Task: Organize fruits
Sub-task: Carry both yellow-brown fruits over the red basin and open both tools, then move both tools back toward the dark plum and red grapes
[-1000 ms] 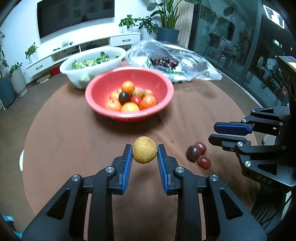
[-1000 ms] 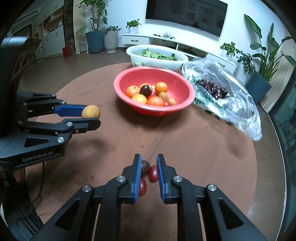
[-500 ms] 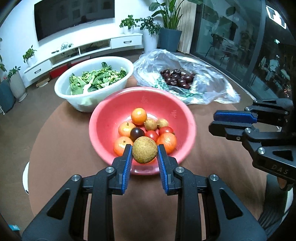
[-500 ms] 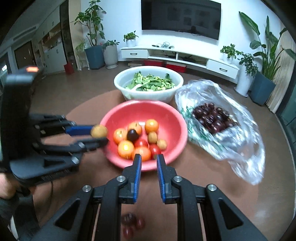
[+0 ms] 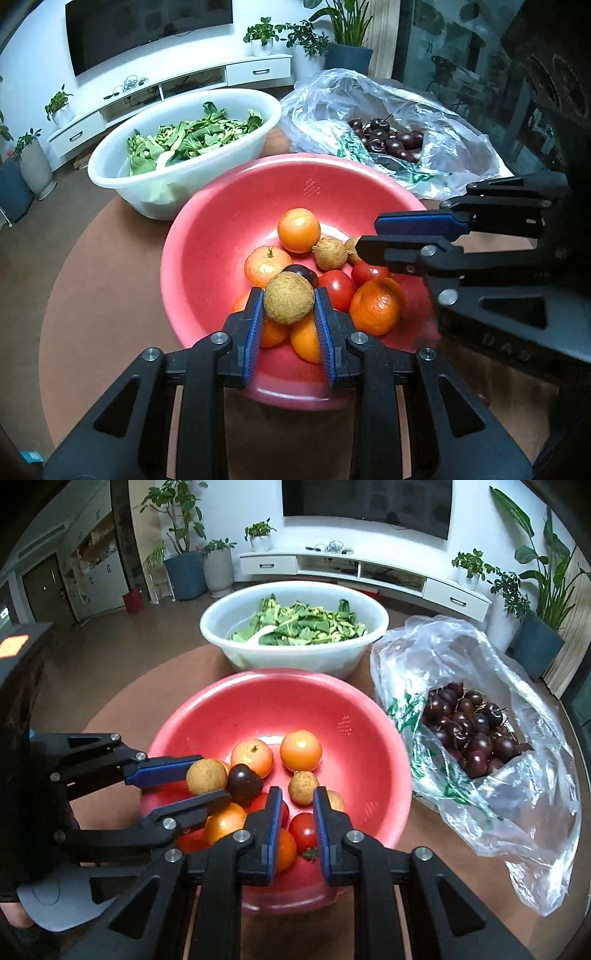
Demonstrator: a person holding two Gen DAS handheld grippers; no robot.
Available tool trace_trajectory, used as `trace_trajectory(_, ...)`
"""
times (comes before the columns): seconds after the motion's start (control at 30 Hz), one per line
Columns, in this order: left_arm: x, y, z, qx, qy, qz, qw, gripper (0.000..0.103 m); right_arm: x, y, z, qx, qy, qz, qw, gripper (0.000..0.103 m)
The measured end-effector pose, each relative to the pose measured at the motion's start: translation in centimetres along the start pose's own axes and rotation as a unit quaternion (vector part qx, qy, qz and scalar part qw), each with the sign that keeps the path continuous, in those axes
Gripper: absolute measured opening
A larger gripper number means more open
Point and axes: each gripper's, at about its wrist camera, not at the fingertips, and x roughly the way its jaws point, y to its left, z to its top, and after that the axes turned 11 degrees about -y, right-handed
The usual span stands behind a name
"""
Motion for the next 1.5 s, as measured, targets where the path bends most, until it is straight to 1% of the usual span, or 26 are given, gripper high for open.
trace_trajectory(0.2,0.5,0.0,0.1,0.001,-0.003,0.004,1.0000,0.026,1.4,-0.5,-0.3,0.003,0.013,-0.007,1.000,0.019)
trace_trajectory(0.23,0.5,0.0,0.0,0.001,-0.005,0.004,1.0000,0.028,1.6,-0.4,-0.4,0.003,0.015,-0.007,1.000,0.019)
trace_trajectory(0.27,0.5,0.0,0.0,0.000,-0.006,0.003,1.0000,0.033,1.7,-0.4,-0.4,0.003,0.016,-0.007,1.000,0.019)
trace_trajectory(0.3,0.6,0.0,0.0,0.001,-0.004,0.009,1.0000,0.036,1.9,-0.3,-0.5,0.002,0.018,-0.006,1.000,0.019)
trace_trajectory(0.37,0.5,0.2,-0.2,0.000,-0.004,0.016,0.9999,0.047,2.0,-0.4,-0.7,0.001,0.020,-0.011,1.000,0.019)
trace_trajectory(0.43,0.3,0.4,-0.2,-0.007,-0.009,0.009,0.9999,0.051,2.0,-0.6,-0.8,0.006,0.021,-0.011,1.000,0.019)
trace_trajectory(0.5,-0.1,0.2,-0.2,-0.005,-0.012,0.014,0.9998,0.055,1.9,-0.8,-0.9,0.007,0.022,-0.014,1.000,0.020)
trace_trajectory(0.57,-0.5,0.1,-0.2,-0.006,-0.016,0.014,0.9998,0.056,1.8,-0.9,-1.0,0.006,0.022,-0.016,1.000,0.022)
trace_trajectory(0.63,-1.1,0.0,-0.2,-0.009,-0.020,0.014,0.9997,0.058,1.5,-1.0,-1.0,0.011,0.018,-0.017,1.000,0.030)
trace_trajectory(0.7,-1.9,0.0,-0.4,-0.015,-0.027,0.016,0.9994,0.064,1.2,-1.0,-1.0,0.013,0.014,-0.017,1.000,0.034)
trace_trajectory(0.77,-3.0,0.0,-0.7,-0.024,-0.037,0.015,0.9989,0.076,0.9,-1.0,-1.1,0.014,0.012,-0.016,1.000,0.041)
trace_trajectory(0.8,-3.6,0.0,-0.9,-0.028,-0.042,0.015,0.9986,0.080,0.8,-1.0,-1.1,0.015,0.011,-0.016,1.000,0.045)
trace_trajectory(0.9,-5.5,-0.4,-1.6,-0.034,-0.057,0.014,0.9977,0.086,-0.1,-1.0,-1.2,0.020,0.004,-0.015,1.000,0.046)
trace_trajectory(0.93,-6.0,-0.6,-1.9,-0.034,-0.059,0.014,0.9976,0.091,-0.7,-0.9,-1.2,0.021,-0.003,-0.013,1.000,0.049)
trace_trajectory(0.97,-6.5,-0.9,-2.4,-0.035,-0.059,0.013,0.9975,0.092,-1.2,-0.9,-1.2,0.022,-0.008,-0.013,1.000,0.051)
trace_trajectory(1.1,-8.2,-2.2,-4.3,-0.038,-0.056,0.004,0.9977,0.092,-4.0,-1.1,-1.7,0.036,-0.033,-0.007,0.999,0.055)
trace_trajectory(1.17,-9.0,-2.9,-5.7,-0.041,-0.053,-0.003,0.9977,0.092,-5.9,-1.4,-2.8,0.045,-0.048,-0.004,0.998,0.056)
trace_trajectory(1.27,-9.8,-4.0,-7.6,-0.046,-0.046,-0.011,0.9978,0.092,-8.1,-1.8,-5.5,0.052,-0.051,-0.003,0.997,0.056)
trace_trajectory(1.4,-9.7,-6.5,-9.5,-0.035,-0.030,-0.026,0.9986,0.092,-10.4,-2.5,-10.8,0.089,-0.033,-0.007,0.995,0.056)
trace_trajectory(1.5,-8.9,-8.5,-10.0,-0.003,-0.015,-0.037,0.9992,0.092,-11.3,-2.6,-14.2,0.117,-0.013,-0.005,0.993,0.056)
